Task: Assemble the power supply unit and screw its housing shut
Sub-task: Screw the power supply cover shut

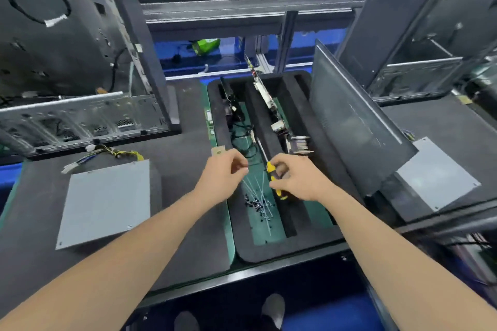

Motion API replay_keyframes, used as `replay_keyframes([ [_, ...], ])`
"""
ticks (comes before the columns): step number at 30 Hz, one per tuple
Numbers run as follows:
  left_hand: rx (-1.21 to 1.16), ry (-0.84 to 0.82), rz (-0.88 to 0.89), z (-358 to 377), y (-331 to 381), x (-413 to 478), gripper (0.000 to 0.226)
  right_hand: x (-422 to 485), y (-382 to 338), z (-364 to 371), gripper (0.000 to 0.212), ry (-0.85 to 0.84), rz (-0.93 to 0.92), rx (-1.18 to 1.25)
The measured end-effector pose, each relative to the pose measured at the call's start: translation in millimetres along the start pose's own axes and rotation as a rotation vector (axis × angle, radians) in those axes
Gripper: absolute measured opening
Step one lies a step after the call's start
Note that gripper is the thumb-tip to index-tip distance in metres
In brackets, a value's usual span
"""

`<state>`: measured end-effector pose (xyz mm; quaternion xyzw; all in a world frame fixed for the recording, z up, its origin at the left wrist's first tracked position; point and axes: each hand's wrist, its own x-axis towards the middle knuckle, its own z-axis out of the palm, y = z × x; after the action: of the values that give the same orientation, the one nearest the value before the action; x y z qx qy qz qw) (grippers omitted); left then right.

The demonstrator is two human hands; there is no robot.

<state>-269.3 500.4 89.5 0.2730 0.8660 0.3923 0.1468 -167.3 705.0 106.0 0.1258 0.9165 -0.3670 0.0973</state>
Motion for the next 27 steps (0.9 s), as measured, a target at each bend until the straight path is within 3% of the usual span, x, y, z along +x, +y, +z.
replay_keyframes([
  [5, 0.609, -0.364, 0.158, 43, -6, 14, 0.019, 8, 36, 10, 0.027, 0.057, -0.008, 0.151],
  [7, 0.886, -0.42, 0.201, 56, -7, 20, 0.022, 12, 44, 13, 0.026, 0.044, -0.005, 0.219],
  [10, 1.141, -0.459, 0.23, 71, 0, 29, 0.01, 19, 53, 14, 0.027, 0.053, 0.009, 0.28],
  [13, 1.174, -0.502, 0.154, 93, 5, 37, 0.029, 22, 58, 12, 0.03, 0.026, -0.008, 0.302],
  [18, 1.119, -0.474, 0.008, 114, 6, 37, 0.027, 22, 65, 12, 0.032, -0.006, -0.001, 0.387],
  [27, 1.122, -0.56, 0.066, 116, -3, 38, 0.019, 25, 67, 11, 0.032, -0.03, 0.02, 0.426],
])
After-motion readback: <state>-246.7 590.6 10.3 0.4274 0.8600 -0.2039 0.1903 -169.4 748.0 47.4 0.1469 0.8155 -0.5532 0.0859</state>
